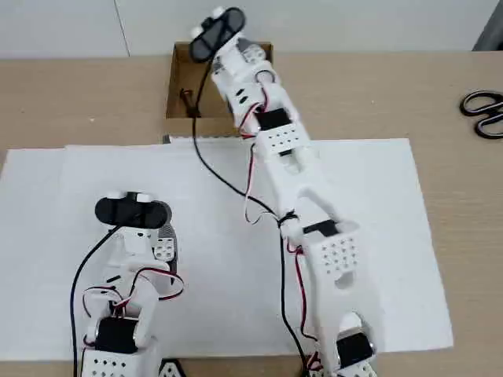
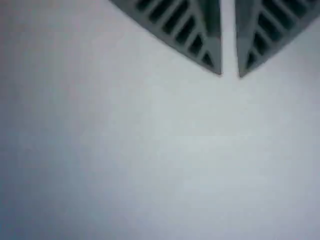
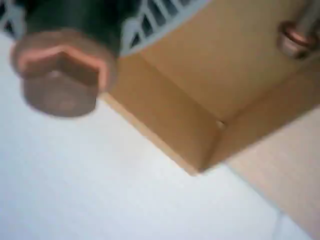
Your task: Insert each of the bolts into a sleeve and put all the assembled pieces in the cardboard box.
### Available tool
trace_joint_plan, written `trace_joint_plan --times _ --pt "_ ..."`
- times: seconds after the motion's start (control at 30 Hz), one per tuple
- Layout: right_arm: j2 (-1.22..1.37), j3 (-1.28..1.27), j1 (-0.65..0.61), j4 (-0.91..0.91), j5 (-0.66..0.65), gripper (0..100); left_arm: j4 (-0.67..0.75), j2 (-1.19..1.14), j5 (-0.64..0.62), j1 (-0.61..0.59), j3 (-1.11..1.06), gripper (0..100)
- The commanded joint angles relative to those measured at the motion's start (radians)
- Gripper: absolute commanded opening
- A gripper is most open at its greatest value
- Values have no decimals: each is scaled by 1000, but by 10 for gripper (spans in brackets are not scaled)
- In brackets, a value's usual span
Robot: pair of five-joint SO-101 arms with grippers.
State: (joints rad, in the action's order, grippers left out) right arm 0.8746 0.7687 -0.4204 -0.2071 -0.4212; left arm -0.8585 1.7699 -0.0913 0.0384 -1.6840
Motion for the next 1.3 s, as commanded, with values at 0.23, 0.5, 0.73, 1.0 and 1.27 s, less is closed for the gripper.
trace_joint_plan --times 0.23,0.5,0.73,1.0,1.27 --pt "90 233 -22 -176 -86 28 21 11 -5 3 2 6" --pt "91 316 -16 -323 -89 188 21 11 -5 3 2 6" --pt "85 417 5 -328 -91 16 21 11 -5 3 2 6" --pt "93 628 15 -601 -86 2 21 11 -5 3 2 6" --pt "85 913 30 -947 -84 2 21 11 -5 3 2 6"
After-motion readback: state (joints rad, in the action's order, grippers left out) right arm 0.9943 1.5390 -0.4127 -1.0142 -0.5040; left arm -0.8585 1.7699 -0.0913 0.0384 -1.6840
